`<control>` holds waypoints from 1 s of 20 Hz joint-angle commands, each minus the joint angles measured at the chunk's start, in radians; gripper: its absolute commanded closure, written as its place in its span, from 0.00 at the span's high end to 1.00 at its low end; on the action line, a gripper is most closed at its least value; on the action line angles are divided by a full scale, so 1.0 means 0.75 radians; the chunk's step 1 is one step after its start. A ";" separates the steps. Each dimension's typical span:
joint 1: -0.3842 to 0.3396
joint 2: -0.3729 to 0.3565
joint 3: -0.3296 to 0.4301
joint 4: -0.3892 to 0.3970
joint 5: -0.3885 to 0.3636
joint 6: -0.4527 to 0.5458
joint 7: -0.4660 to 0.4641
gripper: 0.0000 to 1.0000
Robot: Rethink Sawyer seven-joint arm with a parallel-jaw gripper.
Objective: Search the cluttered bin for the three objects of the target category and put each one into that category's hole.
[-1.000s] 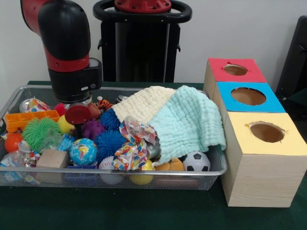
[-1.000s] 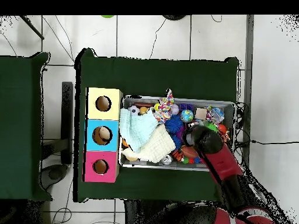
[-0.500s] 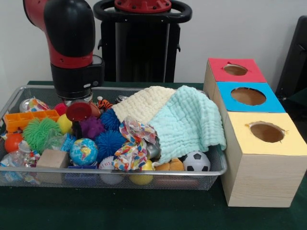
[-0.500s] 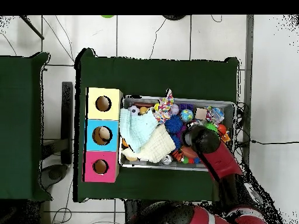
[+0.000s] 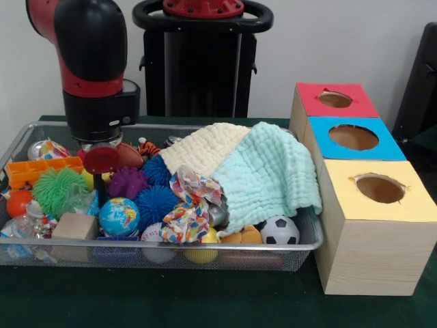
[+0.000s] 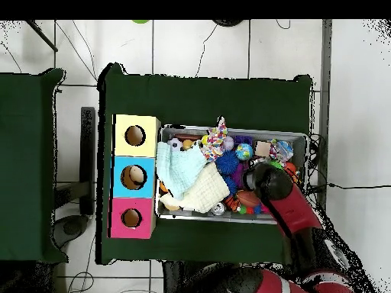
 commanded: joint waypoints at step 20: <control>0.027 0.138 -0.016 -0.179 -0.068 0.048 0.148 1.00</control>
